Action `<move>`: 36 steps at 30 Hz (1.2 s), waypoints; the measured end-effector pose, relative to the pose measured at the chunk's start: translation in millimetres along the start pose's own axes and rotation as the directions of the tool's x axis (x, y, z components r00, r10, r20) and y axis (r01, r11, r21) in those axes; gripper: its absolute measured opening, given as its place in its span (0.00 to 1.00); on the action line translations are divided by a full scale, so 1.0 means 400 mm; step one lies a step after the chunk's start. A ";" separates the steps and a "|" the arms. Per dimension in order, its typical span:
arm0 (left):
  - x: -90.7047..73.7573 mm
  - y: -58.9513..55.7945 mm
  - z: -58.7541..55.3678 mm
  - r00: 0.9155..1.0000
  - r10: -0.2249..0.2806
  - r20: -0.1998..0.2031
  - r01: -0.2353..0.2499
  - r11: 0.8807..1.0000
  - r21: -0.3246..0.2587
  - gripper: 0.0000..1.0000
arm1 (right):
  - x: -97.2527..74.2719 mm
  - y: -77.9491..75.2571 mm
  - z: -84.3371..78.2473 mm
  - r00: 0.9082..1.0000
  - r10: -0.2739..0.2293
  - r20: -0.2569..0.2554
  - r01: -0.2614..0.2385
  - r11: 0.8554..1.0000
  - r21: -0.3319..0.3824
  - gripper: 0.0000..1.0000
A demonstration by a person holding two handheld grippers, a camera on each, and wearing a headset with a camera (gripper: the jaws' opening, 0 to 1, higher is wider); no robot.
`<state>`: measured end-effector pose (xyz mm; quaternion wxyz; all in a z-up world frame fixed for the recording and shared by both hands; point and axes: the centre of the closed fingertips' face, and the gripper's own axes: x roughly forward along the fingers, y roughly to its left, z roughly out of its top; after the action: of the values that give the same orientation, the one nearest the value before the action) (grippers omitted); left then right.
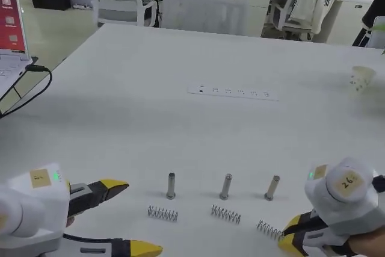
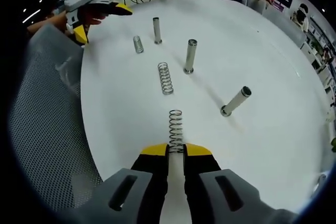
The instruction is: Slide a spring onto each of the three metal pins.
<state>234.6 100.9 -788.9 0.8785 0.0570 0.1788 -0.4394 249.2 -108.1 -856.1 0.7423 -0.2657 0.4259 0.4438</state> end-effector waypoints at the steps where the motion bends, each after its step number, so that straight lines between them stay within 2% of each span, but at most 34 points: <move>1: 0.000 -0.002 0.000 1.000 -0.004 -0.001 0.004 1.000 -0.001 0.69 | -0.003 0.002 0.004 1.000 0.002 0.001 -0.002 1.000 -0.003 0.08; 8: -0.001 -0.016 0.017 0.999 -0.038 0.020 0.038 0.999 -0.019 0.66 | -0.023 0.022 0.033 1.000 0.016 0.020 -0.016 1.000 -0.023 0.08; 18: -0.006 -0.018 0.053 0.996 -0.071 0.055 0.073 0.997 -0.028 0.60 | -0.053 0.052 0.092 0.997 0.041 0.058 -0.037 0.997 -0.060 0.08; 26: 0.006 -0.036 0.076 0.991 -0.129 0.028 0.128 0.991 0.026 0.52 | -0.066 0.074 0.140 0.996 0.057 0.064 -0.048 0.991 -0.128 0.08; 36: 0.022 -0.047 0.102 0.983 -0.181 0.021 0.180 0.982 0.059 0.45 | -0.074 0.099 0.199 0.995 0.076 0.066 -0.061 0.975 -0.215 0.08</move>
<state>235.2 72.2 -753.2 0.8353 0.0594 0.1591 -0.5229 238.5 -41.1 -791.4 0.7090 -0.3123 0.3573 0.5216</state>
